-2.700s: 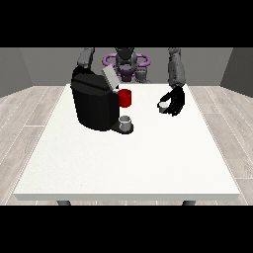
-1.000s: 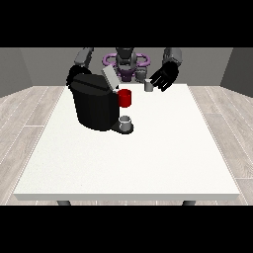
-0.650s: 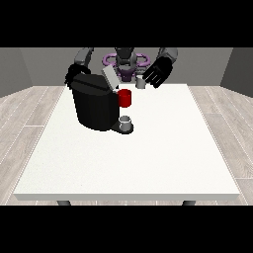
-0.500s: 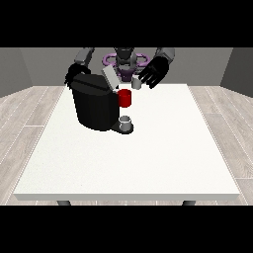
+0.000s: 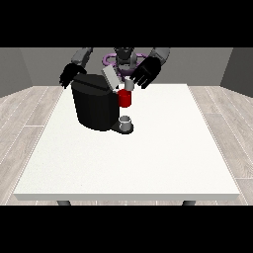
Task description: Insert the coffee pod into the coffee machine and close the lid
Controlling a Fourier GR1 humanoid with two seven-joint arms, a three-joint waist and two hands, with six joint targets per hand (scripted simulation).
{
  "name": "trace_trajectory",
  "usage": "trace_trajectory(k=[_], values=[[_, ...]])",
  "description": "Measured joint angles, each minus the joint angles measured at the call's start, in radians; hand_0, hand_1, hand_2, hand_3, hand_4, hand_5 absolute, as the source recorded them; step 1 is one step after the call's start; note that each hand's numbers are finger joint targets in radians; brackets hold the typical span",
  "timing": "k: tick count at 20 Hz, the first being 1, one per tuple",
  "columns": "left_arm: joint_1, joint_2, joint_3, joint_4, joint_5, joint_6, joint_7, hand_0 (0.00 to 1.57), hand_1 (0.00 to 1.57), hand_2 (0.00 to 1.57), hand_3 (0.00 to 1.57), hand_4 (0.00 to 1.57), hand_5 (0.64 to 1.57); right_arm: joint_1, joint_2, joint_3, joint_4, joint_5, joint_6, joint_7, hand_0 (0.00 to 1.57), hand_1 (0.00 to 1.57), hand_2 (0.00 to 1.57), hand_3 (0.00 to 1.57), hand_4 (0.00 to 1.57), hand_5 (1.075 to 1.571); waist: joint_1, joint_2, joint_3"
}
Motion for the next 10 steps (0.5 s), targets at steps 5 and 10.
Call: trace_trajectory(k=[5,10], values=[[-0.009,-0.02,-0.005,0.002,-0.013,0.013,0.009,1.3,1.3,1.33,1.23,0.5,1.571,0.004,0.0,-0.012,0.006,-0.004,-0.001,-0.024,0.0,0.0,0.0,0.0,0.48,1.571,-0.003,0.02,0.0001],[-0.022,-0.021,0.001,0.012,-0.014,0.005,0.003,1.26,1.26,1.3,1.21,0.51,1.571,-0.002,0.004,-0.015,0.001,-0.004,-0.009,-0.014,0.0,0.0,0.0,0.0,0.52,1.571,-0.005,0.031,-0.0001]])
